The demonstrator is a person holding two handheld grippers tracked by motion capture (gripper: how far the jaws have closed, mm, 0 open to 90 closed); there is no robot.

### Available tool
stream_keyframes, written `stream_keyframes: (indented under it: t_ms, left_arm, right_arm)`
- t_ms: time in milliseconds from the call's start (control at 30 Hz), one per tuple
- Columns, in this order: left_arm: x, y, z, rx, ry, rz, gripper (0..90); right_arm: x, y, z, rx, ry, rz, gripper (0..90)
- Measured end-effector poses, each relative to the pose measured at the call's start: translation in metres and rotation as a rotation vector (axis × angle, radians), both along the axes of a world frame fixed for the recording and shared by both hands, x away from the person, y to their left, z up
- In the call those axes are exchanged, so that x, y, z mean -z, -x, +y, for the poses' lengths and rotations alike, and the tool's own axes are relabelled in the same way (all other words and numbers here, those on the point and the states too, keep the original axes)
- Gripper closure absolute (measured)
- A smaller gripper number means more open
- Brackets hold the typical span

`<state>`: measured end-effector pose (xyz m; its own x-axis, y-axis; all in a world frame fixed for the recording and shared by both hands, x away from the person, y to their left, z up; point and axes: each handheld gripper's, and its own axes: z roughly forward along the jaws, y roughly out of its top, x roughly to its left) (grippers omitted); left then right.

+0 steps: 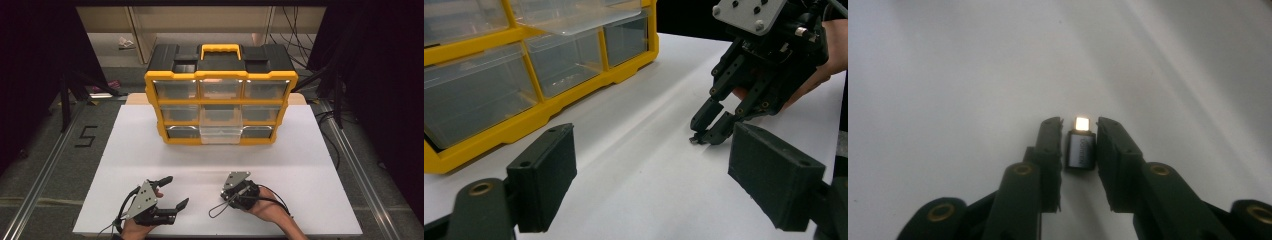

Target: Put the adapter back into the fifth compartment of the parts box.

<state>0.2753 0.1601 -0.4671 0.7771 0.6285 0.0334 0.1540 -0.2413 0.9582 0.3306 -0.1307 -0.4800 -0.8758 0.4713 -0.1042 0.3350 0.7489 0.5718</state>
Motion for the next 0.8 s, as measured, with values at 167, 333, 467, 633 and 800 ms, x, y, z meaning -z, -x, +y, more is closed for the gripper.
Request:
stream_keyframes:
  t_ms: [167,333,467,633,800]
  left_arm:
    - [0.0,0.0,0.0,0.001,0.001,-0.001,18.8]
    - [0.0,0.0,0.001,-0.002,0.002,0.0,18.8]
    - [-0.001,0.0,0.001,-0.007,0.004,-0.002,18.9]
    - [-0.001,0.0,0.001,-0.009,0.004,-0.002,18.9]
    - [-0.001,0.0,0.001,-0.011,0.005,0.0,18.9]
  right_arm:
    - [-0.001,0.001,0.001,-0.004,0.008,-0.005,76.0]
    - [-0.007,0.0,-0.002,0.012,-0.025,-0.021,76.2]
    - [-0.015,0.001,-0.005,0.021,-0.05,-0.049,76.3]
    - [-0.024,0.002,-0.008,0.03,-0.076,-0.071,76.4]
    - [-0.032,0.004,-0.011,0.043,-0.104,-0.095,76.3]
